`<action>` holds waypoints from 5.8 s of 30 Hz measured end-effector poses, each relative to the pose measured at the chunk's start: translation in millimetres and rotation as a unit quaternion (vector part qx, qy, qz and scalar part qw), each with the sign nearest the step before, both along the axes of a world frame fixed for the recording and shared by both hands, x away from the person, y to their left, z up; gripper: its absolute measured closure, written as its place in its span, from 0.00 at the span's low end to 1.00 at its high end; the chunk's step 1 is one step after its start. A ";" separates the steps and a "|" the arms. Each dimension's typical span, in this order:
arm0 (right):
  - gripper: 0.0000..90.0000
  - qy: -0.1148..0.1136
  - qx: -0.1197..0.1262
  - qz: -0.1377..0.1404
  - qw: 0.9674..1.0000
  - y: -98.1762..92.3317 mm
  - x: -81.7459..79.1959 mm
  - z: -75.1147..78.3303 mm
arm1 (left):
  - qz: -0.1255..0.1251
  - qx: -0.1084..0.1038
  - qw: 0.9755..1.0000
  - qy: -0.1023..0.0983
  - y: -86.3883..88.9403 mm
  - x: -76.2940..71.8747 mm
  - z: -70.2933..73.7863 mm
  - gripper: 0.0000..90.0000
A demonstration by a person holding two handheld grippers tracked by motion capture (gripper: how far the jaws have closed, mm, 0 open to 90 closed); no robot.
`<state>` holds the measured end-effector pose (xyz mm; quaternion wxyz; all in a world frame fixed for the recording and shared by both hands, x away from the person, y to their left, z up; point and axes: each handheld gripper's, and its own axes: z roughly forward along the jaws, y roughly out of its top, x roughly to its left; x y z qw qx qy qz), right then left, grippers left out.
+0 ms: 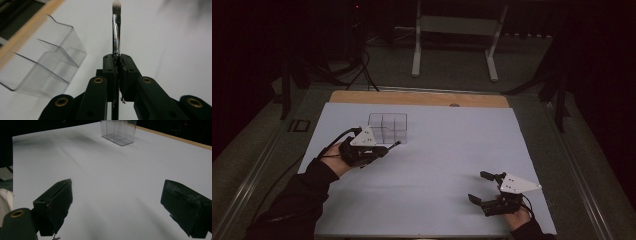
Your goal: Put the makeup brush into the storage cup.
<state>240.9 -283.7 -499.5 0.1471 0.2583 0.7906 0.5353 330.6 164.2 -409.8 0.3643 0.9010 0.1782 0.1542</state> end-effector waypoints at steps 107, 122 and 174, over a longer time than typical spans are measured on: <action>0.12 -0.004 0.007 0.009 1.000 -0.7 -1.8 1.6 | 0.282 -0.355 0.878 -0.153 -15.0 83.7 -45.9 0.94; 0.12 -0.005 0.004 0.009 1.000 -0.5 -2.1 1.8 | 0.322 -0.293 0.894 -0.104 -27.4 85.1 -57.0 0.94; 0.12 -0.004 0.004 0.004 1.000 -1.1 -1.3 1.4 | 0.321 -0.163 0.932 -0.047 -41.6 62.1 -14.2 0.09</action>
